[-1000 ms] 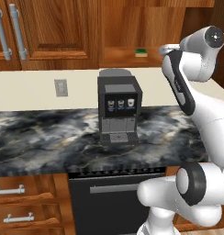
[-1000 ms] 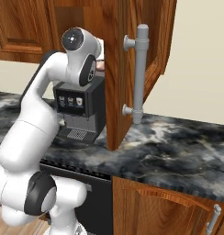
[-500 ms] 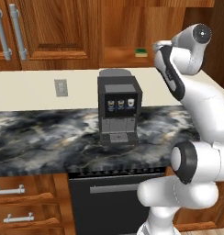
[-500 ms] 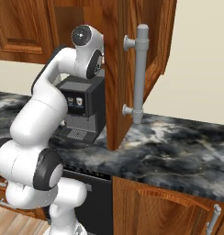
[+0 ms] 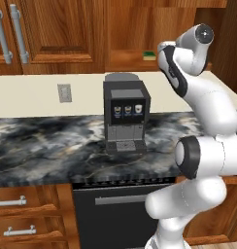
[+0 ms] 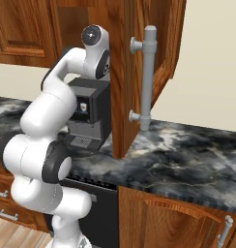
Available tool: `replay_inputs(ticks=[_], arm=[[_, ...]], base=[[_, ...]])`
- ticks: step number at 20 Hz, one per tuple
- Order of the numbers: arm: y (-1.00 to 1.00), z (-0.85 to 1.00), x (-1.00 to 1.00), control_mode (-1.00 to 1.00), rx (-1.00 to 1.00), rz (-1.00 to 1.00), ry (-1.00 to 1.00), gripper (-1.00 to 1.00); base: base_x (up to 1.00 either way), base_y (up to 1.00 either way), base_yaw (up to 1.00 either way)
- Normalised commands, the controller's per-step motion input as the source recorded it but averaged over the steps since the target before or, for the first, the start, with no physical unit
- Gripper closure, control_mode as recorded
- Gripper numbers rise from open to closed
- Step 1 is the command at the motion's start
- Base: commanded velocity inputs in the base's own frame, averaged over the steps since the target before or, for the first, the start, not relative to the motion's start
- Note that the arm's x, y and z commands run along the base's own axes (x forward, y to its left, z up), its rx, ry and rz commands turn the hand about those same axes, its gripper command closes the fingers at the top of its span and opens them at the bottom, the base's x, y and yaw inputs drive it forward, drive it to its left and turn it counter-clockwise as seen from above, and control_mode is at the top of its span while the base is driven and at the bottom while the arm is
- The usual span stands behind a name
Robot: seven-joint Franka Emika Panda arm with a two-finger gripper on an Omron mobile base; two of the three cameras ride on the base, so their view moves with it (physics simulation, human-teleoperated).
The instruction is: Pick up the bar soap and sponge from the sink, and place them back in the cabinet, and close the cabinet door.
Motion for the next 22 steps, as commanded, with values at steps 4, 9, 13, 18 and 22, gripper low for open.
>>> replay_inputs(ticks=[4,9,13,18,22], arm=[[0.0,-0.17,0.27,-1.0,0.0,0.0,0.0,1.0],[-0.03,-0.12,0.35,-1.0,0.0,0.0,0.0,1.0],[-0.16,-0.04,0.4,-1.0,0.0,0.0,0.0,1.0],[-0.28,-0.03,0.41,-1.0,0.0,0.0,0.0,1.0],[-0.2,-0.1,0.38,-1.0,0.0,0.0,0.0,1.0]], base=[[0.0,0.0,0.0],[0.0,0.0,0.0],[0.0,0.0,0.0],[0.0,0.0,0.0],[0.0,0.0,0.0]])
